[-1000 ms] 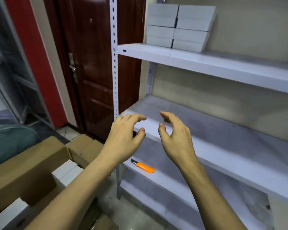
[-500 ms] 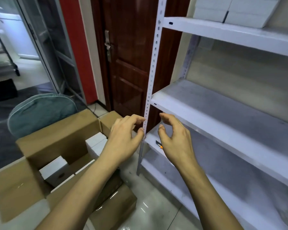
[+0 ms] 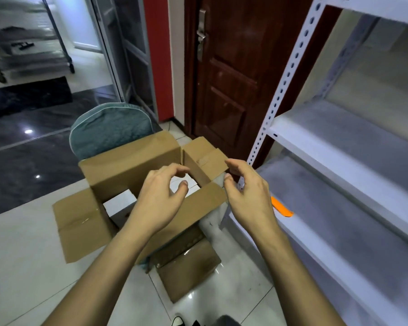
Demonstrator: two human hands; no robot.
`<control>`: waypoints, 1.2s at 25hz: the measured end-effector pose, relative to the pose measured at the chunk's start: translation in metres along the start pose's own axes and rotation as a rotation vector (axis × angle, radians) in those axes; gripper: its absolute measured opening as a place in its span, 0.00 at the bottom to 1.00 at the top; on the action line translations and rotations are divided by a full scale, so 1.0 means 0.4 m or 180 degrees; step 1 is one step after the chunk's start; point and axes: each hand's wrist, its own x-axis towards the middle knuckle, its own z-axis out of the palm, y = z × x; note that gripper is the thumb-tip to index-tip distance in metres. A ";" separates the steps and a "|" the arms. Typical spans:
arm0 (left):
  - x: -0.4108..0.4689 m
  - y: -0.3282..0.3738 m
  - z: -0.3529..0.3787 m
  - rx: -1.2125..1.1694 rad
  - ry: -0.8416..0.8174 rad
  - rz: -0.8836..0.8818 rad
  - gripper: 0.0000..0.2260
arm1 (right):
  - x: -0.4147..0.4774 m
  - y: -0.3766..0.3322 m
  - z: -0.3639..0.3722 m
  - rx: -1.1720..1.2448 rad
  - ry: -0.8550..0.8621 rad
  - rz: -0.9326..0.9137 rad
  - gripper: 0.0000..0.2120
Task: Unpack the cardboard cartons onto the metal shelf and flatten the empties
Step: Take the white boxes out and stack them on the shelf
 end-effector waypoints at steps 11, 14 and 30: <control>0.038 -0.127 0.017 -0.0026 0.0048 -0.0555 0.13 | 0.102 0.040 0.145 0.0078 -0.0533 -0.0005 0.17; 0.080 -0.149 0.030 -0.0013 0.0164 -0.0728 0.12 | 0.169 0.060 0.182 0.0086 -0.0731 -0.0056 0.17; 0.088 -0.383 0.150 0.0022 0.0430 -0.1908 0.13 | 0.317 0.251 0.416 -0.0226 -0.1927 0.0065 0.15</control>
